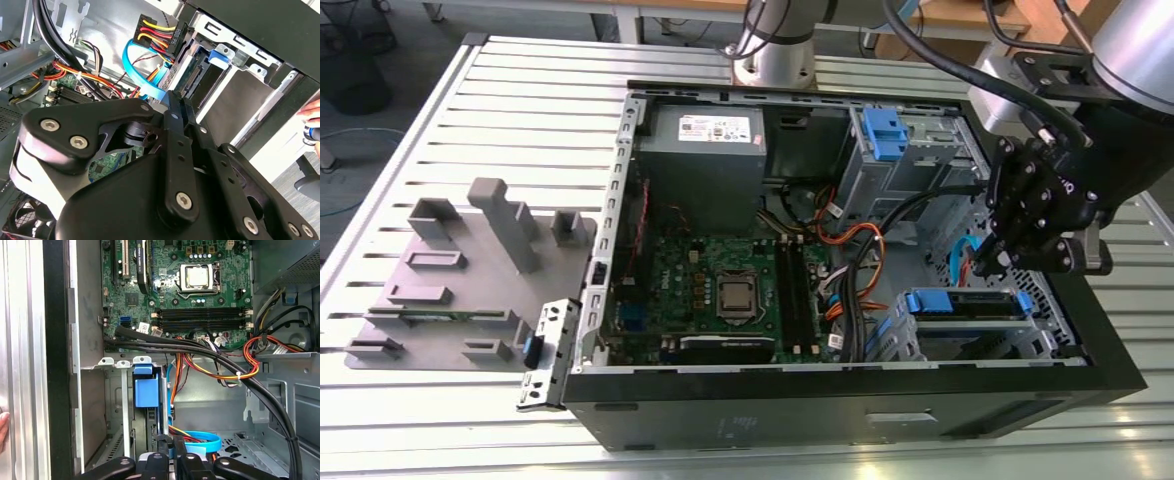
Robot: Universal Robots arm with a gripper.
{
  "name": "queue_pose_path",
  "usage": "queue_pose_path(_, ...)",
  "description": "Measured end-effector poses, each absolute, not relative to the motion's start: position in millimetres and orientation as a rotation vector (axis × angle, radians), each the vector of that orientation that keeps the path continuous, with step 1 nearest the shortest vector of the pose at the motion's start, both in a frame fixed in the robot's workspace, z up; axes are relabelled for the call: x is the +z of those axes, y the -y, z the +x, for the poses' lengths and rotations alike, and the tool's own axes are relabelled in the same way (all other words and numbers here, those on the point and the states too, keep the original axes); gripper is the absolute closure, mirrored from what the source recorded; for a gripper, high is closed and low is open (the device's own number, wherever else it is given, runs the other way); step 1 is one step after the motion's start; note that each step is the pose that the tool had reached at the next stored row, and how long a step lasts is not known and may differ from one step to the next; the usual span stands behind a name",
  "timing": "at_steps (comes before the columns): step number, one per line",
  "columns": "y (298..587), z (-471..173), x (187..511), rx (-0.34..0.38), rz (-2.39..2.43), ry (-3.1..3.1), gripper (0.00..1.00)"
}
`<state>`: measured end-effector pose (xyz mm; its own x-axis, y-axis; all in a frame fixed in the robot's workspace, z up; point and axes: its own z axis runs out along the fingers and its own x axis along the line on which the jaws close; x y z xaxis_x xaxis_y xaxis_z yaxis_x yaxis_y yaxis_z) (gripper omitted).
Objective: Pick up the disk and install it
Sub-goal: 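Insert the first disk wire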
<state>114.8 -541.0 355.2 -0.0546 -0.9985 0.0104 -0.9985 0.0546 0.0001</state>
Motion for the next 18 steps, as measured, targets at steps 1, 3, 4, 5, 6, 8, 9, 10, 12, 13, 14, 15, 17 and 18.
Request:
queue_pose_path(1,541.0,114.6,354.9,0.011,2.155,2.276,0.84)
queue_pose_path(3,541.0,114.5,354.9,0.011,2.155,2.276,0.84)
queue_pose_path(4,541.0,114.5,354.9,0.011,2.155,2.276,0.84)
queue_pose_path(5,541.2,114.5,354.9,0.011,2.155,2.276,0.84)
queue_pose_path(6,541.8,114.5,354.7,0.011,2.155,2.276,0.84)
queue_pose_path(8,542.8,114.5,354.4,0.011,2.155,2.276,0.84)
queue_pose_path(9,543.4,114.5,353.9,0.011,2.155,2.276,0.84)
queue_pose_path(10,543.9,114.5,353.2,0.011,2.155,2.276,0.84)
queue_pose_path(12,545.3,114.5,352.2,0.013,2.158,2.277,0.84)
queue_pose_path(13,546.0,114.2,351.8,0.014,2.161,2.278,0.84)
queue_pose_path(14,546.4,113.9,351.5,0.014,2.164,2.279,0.84)
queue_pose_path(15,546.8,113.6,351.3,0.014,2.168,2.281,0.84)
queue_pose_path(17,547.1,111.9,350.8,0.017,2.174,2.282,0.84)
queue_pose_path(18,547.3,110.5,350.5,0.019,2.177,2.283,0.84)
